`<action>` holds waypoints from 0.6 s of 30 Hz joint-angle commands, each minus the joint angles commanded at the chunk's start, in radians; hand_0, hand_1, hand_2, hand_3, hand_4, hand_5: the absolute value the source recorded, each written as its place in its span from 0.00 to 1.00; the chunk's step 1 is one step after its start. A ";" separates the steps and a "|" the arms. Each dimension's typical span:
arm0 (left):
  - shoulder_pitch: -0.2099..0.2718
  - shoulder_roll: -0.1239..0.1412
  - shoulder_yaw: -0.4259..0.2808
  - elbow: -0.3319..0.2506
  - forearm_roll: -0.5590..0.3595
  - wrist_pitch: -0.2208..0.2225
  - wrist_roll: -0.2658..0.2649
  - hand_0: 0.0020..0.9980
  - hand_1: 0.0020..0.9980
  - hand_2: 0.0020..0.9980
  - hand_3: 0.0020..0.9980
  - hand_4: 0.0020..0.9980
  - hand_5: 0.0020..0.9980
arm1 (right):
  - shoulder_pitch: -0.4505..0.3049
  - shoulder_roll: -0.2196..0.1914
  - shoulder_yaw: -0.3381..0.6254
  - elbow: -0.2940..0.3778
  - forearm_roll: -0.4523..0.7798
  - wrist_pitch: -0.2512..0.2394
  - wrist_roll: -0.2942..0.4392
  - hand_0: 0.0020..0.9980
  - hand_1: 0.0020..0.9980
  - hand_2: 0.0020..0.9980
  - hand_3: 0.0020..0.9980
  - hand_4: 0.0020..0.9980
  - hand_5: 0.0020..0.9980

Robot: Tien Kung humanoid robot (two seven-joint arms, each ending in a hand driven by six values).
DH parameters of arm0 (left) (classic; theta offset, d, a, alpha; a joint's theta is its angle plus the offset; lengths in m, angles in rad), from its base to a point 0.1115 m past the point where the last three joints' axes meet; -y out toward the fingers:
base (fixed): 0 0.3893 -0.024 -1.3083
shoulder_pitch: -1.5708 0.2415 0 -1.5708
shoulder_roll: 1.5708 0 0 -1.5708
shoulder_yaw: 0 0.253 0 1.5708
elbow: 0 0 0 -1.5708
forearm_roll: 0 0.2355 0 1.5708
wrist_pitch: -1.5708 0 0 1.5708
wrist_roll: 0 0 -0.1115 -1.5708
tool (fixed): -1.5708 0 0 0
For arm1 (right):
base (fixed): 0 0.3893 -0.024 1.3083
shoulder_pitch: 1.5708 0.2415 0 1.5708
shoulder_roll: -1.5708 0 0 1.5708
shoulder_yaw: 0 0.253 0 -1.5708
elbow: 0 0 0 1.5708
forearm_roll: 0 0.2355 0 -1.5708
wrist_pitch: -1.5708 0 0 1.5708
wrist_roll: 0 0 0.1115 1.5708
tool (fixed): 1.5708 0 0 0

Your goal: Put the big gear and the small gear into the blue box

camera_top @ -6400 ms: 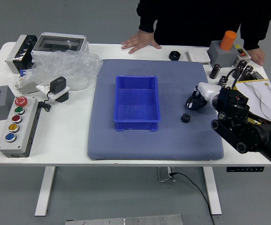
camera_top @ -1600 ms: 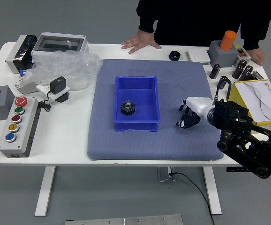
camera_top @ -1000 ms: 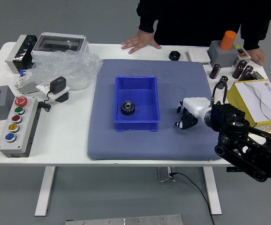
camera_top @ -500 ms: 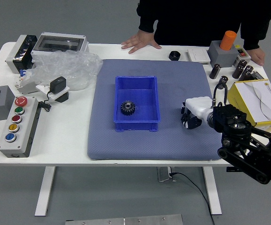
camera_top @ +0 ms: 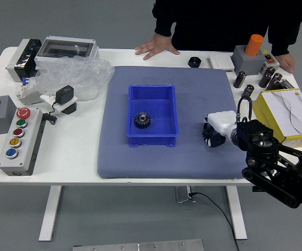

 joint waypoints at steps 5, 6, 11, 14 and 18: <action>0.000 0.000 0.000 0.000 0.001 0.000 0.000 0.84 0.81 0.81 0.85 0.73 0.27 | -0.005 0.004 0.004 -0.001 -0.014 -0.021 0.001 0.66 0.51 0.52 0.58 0.68 0.23; 0.001 0.000 0.000 0.000 0.001 0.000 0.000 0.84 0.81 0.81 0.85 0.73 0.27 | -0.005 0.004 0.005 -0.001 -0.017 -0.025 0.002 0.66 0.51 0.52 0.58 0.68 0.23; 0.002 0.000 0.001 0.000 0.000 0.000 0.000 0.84 0.81 0.81 0.85 0.73 0.28 | -0.010 0.006 0.007 -0.001 -0.030 -0.042 0.008 0.66 0.49 0.50 0.54 0.71 0.15; 0.002 0.000 0.001 0.000 0.000 0.000 0.000 0.84 0.81 0.81 0.85 0.73 0.27 | -0.012 0.007 0.009 -0.002 -0.038 -0.050 0.011 0.64 0.49 0.48 0.52 0.72 0.09; 0.002 0.000 0.002 0.000 0.000 0.000 0.000 0.84 0.81 0.81 0.85 0.73 0.27 | -0.014 0.007 0.013 -0.003 -0.045 -0.058 0.013 0.64 0.49 0.48 0.52 0.72 0.09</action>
